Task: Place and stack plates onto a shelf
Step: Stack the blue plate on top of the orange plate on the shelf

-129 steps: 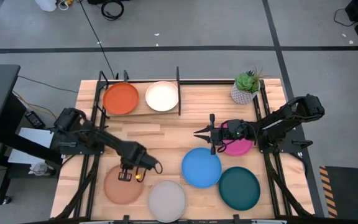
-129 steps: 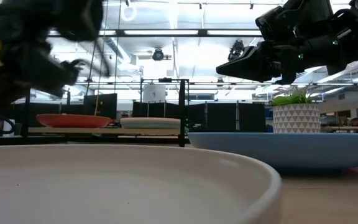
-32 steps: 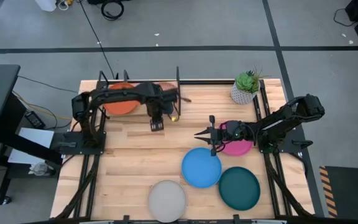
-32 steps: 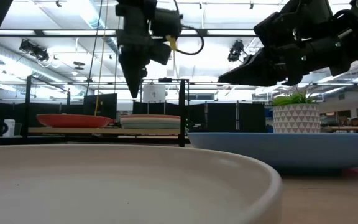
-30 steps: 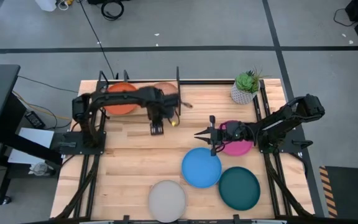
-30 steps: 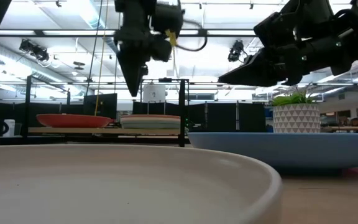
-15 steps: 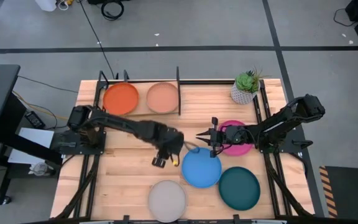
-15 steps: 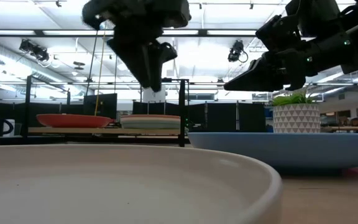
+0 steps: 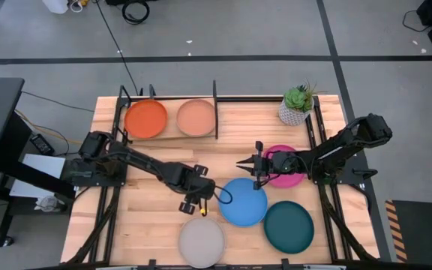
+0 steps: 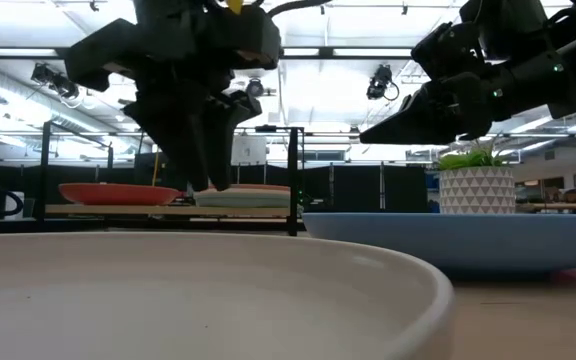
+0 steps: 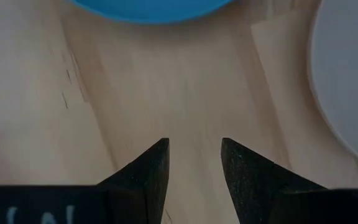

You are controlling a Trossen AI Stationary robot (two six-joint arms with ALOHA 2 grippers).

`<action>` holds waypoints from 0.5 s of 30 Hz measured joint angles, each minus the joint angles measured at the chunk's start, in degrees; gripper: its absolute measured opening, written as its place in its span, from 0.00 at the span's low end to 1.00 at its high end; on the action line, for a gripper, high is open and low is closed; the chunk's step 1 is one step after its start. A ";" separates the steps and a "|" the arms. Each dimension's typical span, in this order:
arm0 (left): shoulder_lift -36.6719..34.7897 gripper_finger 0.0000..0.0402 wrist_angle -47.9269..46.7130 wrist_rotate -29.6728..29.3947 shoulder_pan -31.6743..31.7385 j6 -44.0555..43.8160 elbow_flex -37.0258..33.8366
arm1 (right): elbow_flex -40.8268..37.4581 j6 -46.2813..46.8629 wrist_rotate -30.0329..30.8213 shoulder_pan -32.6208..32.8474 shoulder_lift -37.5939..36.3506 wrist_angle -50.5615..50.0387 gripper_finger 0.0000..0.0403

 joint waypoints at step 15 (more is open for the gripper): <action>0.00 0.38 1.89 -0.30 -0.18 1.15 0.00 | 0.00 -1.10 -0.09 0.00 0.00 -0.02 0.14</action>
